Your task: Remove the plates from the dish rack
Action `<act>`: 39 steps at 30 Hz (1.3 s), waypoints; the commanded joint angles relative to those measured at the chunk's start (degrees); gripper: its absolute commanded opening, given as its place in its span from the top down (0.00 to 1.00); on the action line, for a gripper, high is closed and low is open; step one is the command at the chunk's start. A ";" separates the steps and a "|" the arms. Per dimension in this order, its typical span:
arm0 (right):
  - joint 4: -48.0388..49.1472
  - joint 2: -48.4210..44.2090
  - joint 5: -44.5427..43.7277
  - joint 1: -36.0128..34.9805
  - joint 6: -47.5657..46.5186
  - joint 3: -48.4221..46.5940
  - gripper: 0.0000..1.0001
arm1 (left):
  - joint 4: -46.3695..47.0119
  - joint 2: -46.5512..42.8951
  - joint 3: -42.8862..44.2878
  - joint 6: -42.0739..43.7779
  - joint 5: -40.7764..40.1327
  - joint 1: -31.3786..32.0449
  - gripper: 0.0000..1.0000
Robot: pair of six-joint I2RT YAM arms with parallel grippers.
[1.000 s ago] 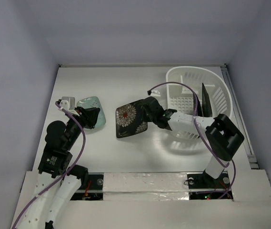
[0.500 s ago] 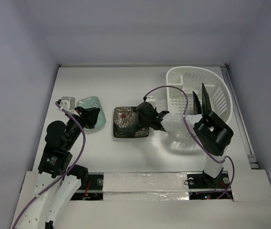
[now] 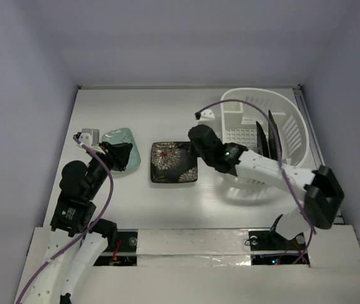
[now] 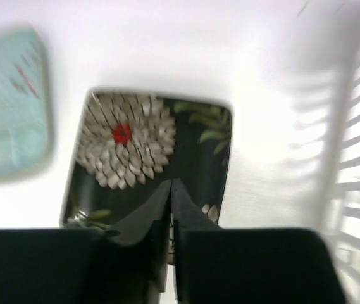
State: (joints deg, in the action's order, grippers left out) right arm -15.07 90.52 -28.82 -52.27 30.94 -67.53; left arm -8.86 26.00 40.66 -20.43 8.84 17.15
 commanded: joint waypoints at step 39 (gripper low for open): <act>-36.95 -7.03 -18.11 24.23 -10.28 -6.30 0.52 | 2.80 -4.29 0.82 0.30 0.30 2.45 0.76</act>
State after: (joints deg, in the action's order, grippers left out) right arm -49.56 82.72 -46.00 -28.40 21.87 -70.17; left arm -8.86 22.61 40.66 -20.40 8.97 19.16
